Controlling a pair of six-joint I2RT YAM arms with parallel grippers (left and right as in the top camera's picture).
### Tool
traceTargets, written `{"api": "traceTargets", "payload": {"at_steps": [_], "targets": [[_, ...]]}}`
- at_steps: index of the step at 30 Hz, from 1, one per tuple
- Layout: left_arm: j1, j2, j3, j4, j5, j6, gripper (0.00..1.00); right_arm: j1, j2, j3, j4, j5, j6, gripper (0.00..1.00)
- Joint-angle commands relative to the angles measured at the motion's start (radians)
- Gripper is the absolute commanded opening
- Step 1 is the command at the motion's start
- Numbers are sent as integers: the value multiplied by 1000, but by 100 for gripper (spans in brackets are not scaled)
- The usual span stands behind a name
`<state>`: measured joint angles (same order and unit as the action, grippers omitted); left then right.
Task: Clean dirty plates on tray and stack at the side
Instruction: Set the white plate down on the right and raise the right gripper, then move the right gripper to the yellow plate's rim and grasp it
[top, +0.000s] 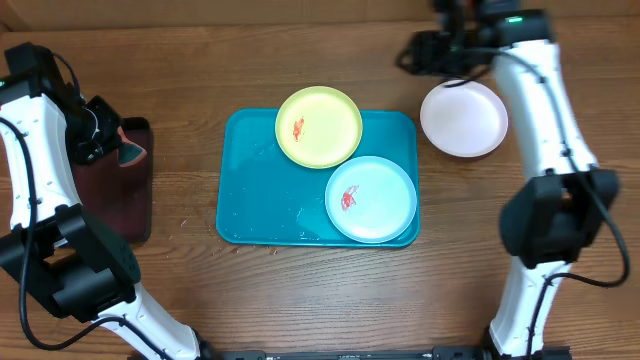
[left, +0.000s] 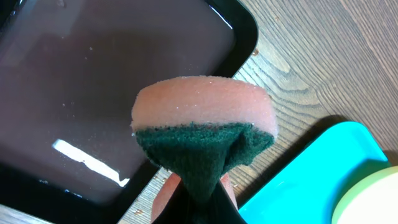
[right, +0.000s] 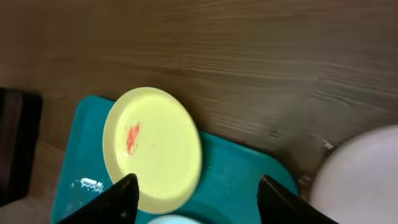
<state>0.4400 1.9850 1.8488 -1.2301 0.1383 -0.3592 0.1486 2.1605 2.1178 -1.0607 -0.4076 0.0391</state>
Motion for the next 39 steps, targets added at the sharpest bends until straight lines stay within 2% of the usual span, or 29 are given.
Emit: {"api": "traceTargets", "payload": {"at_steps": [1,4,10,11,14,24,27,29,39], "targets": [[-1,-27,18,1,-28,19,4,85,72,-53,42,167,71,63],[14,-27,17,3,-147,-4,4,149,127,-64,60,283,156,62],[39,-27,16,4,-146,-8,4,195,172,-64,82,301,156,62],[39,-27,16,4,-146,-8,4,199,175,-64,87,297,156,60],[39,-27,16,5,-146,-8,4,209,176,-72,91,274,156,45],[39,-27,16,3,-145,-15,4,242,178,-202,204,294,159,45],[38,-27,16,3,-145,-15,4,247,178,-204,230,294,159,22],[38,-27,16,3,-145,-15,4,253,178,-204,235,291,160,13],[50,-27,-18,-2,-175,-15,4,362,178,-203,154,204,209,10]]}}
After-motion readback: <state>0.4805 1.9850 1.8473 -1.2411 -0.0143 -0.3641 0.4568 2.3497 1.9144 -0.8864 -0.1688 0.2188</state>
